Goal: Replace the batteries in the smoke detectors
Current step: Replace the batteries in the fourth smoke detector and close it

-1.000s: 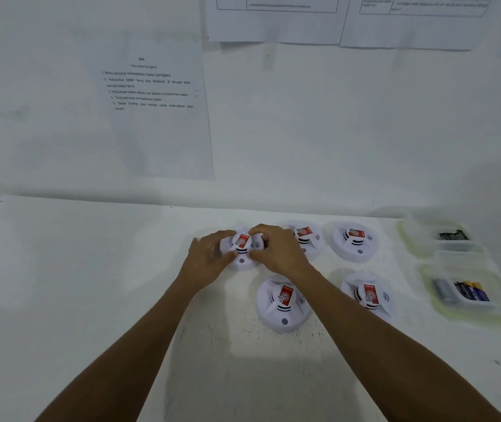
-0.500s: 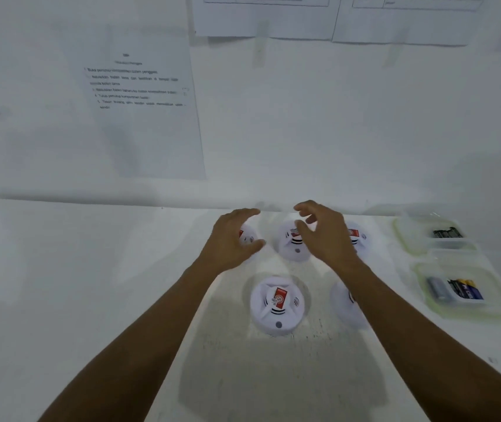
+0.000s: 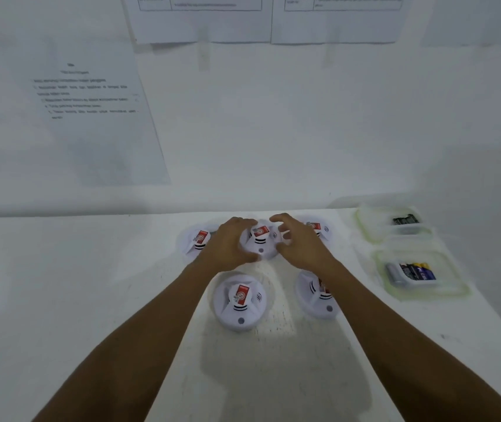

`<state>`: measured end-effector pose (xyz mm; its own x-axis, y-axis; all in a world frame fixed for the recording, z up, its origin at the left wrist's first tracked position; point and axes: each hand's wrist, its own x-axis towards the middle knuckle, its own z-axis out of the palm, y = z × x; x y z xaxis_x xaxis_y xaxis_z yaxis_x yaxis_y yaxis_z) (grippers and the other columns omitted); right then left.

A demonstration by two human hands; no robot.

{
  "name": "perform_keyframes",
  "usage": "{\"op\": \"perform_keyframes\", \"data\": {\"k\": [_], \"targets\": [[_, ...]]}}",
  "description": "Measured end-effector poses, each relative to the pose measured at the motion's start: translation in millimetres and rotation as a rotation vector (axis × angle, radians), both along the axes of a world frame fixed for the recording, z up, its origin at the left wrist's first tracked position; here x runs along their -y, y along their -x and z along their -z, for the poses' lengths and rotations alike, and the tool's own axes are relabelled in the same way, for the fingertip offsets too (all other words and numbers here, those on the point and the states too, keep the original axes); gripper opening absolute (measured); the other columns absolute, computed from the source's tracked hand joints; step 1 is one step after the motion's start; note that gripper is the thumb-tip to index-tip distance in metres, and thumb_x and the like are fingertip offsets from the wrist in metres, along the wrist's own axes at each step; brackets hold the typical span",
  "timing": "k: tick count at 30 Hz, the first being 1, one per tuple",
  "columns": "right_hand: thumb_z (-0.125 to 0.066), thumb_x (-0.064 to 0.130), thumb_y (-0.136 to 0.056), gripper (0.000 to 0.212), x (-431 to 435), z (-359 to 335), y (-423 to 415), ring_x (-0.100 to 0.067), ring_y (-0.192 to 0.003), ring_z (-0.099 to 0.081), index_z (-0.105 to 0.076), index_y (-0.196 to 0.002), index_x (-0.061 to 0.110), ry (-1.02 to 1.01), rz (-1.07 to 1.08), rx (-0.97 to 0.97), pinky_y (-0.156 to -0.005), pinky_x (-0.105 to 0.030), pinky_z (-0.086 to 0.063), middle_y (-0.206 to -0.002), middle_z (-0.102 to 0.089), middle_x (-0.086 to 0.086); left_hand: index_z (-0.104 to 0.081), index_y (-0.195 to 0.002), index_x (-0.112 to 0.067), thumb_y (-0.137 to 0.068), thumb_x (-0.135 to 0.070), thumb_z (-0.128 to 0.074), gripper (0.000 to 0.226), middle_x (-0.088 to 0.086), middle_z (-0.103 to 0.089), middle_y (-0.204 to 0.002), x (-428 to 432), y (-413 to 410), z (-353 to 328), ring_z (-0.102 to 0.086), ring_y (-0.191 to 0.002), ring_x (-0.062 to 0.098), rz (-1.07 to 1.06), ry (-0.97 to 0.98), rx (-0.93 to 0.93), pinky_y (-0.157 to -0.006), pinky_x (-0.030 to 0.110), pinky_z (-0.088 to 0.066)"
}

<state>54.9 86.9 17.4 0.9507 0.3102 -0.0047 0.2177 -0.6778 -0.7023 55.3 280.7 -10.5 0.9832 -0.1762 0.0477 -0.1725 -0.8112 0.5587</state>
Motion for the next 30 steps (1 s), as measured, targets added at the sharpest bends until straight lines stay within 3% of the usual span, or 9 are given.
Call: {"op": "perform_keyframes", "data": {"k": [4,7,9,11,15,19,23,30], "targets": [[-0.08,0.021,-0.078,0.067,16,-9,11,-0.007,-0.115,-0.053,-0.05,-0.137,0.024,-0.075,-0.113,0.186,-0.097,-0.029,-0.048,-0.132,-0.056,0.004,-0.052,-0.135,-0.021,-0.069,-0.037,-0.085,0.075,-0.007,-0.056,-0.133,-8,24,-20,-0.052,-0.117,0.007,-0.043,0.273,0.069,-0.093,0.013,-0.038],[-0.08,0.024,-0.08,0.063,23,-26,21,0.003,-0.111,-0.048,-0.052,-0.137,0.023,-0.102,-0.143,0.354,-0.097,-0.021,-0.042,-0.131,-0.058,0.01,-0.052,-0.136,-0.022,-0.073,-0.036,-0.082,0.071,-0.012,-0.057,-0.129,-8,37,-40,-0.057,-0.109,0.002,-0.039,0.379,0.046,-0.08,0.003,-0.045],[-0.076,0.029,-0.083,0.061,27,-35,28,0.005,-0.106,-0.047,-0.05,-0.138,0.025,-0.059,-0.146,0.417,-0.094,-0.018,-0.038,-0.128,-0.061,0.012,-0.054,-0.136,-0.024,-0.076,-0.037,-0.08,0.066,-0.016,-0.058,-0.125,-4,46,-52,-0.059,-0.106,-0.001,-0.048,0.459,0.014,-0.078,0.004,-0.046],[-0.073,0.035,-0.085,0.06,31,-40,33,0.002,-0.102,-0.052,-0.048,-0.139,0.03,-0.038,-0.14,0.435,-0.092,-0.016,-0.04,-0.122,-0.065,0.013,-0.056,-0.134,-0.025,-0.081,-0.039,-0.074,0.058,-0.013,-0.062,-0.125,2,55,-59,-0.062,-0.107,0.002,-0.071,0.503,0.038,-0.086,0.012,-0.049],[-0.069,0.03,-0.089,0.042,40,-45,41,-0.003,-0.078,-0.067,-0.056,-0.129,0.027,-0.223,-0.021,0.393,-0.075,-0.018,-0.053,-0.096,-0.073,0.007,-0.056,-0.131,-0.026,-0.086,-0.031,-0.071,0.048,-0.012,-0.068,-0.117,15,76,-64,-0.064,-0.104,0.001,-0.067,0.617,0.09,-0.09,0.023,-0.052],[-0.064,0.024,-0.094,0.025,45,-54,53,-0.019,-0.069,-0.072,-0.063,-0.118,0.023,-0.555,0.086,0.102,-0.068,-0.033,-0.061,-0.075,-0.075,-0.007,-0.046,-0.132,-0.041,-0.077,-0.021,-0.081,0.069,-0.022,-0.059,-0.127,29,89,-57,-0.055,-0.117,-0.004,0.001,0.618,0.111,-0.092,0.011,-0.046],[-0.064,0.021,-0.094,0.025,48,-56,66,-0.033,-0.075,-0.073,-0.063,-0.119,0.024,-0.684,0.027,-0.145,-0.073,-0.045,-0.061,-0.087,-0.075,-0.016,-0.032,-0.148,-0.026,-0.064,-0.026,-0.09,0.102,-0.022,-0.044,-0.141,33,93,-50,-0.041,-0.125,-0.014,-0.011,0.587,0.114,-0.099,0.008,-0.04],[-0.062,0.011,-0.094,0.015,52,-59,85,-0.036,-0.08,-0.072,-0.066,-0.109,0.014,-0.723,0.017,-0.219,-0.073,-0.042,-0.061,-0.097,-0.073,-0.016,-0.036,-0.143,-0.027,-0.059,-0.019,-0.093,0.102,-0.019,-0.05,-0.138,31,94,-49,-0.047,-0.125,-0.002,0.052,0.563,0.13,-0.096,0.017,-0.047]]}}
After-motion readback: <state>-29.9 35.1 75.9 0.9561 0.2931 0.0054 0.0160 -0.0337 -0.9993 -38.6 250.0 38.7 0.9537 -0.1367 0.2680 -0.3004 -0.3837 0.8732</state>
